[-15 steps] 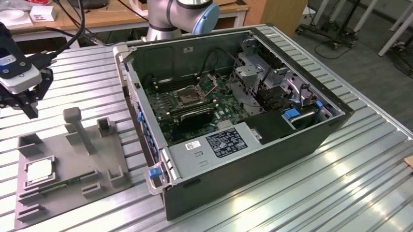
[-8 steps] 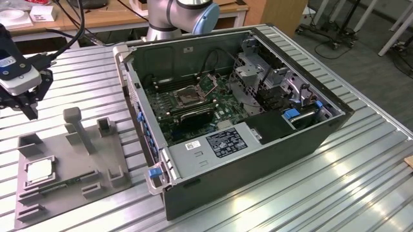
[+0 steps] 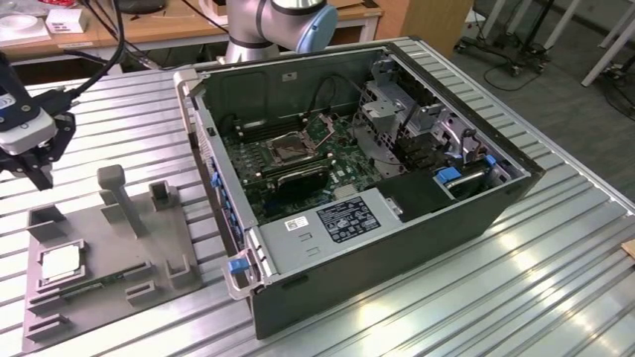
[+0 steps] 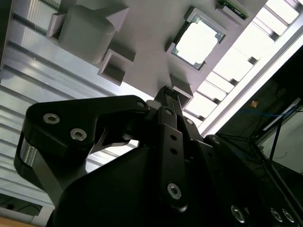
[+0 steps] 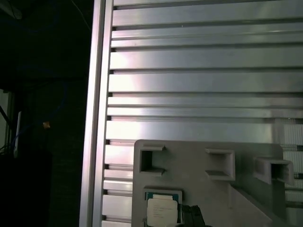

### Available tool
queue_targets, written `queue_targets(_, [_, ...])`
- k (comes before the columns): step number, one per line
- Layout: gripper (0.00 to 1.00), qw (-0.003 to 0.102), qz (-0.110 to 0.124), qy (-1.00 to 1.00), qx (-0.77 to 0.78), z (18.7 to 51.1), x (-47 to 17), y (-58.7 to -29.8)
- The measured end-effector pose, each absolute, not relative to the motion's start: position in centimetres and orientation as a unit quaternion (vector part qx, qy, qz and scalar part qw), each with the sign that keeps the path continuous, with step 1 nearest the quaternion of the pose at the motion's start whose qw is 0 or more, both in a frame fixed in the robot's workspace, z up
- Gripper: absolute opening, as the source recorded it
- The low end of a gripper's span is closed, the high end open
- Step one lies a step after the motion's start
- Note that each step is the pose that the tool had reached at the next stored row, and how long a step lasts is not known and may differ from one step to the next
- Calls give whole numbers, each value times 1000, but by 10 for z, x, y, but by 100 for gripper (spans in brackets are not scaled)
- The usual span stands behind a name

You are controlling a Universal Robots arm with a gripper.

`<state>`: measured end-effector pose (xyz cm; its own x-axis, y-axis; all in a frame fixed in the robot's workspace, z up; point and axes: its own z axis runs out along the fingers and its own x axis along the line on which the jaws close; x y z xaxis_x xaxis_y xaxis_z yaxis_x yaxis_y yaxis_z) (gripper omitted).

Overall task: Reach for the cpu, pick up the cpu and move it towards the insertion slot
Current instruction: 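Reach for the cpu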

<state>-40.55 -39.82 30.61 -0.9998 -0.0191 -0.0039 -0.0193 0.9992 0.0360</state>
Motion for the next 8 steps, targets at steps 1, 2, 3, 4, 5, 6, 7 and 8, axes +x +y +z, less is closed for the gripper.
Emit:
queue_targets(1, [10,2,18,1000,-10,306,-406,-399])
queue_targets(2, [10,2,18,1000,-10,305,-408,-401])
queue_targets(3, [10,2,18,1000,-10,305,-409,-402])
queue_targets(4, [10,2,18,1000,-10,304,-410,-403])
queue_targets(5, [10,2,18,1000,-10,303,-411,-404])
queue_targets(6, [10,2,18,1000,-10,303,-412,-405])
queue_targets(7, [10,2,18,1000,-10,302,-413,-406])
queue_targets(8, [10,2,18,1000,-10,302,-414,-407])
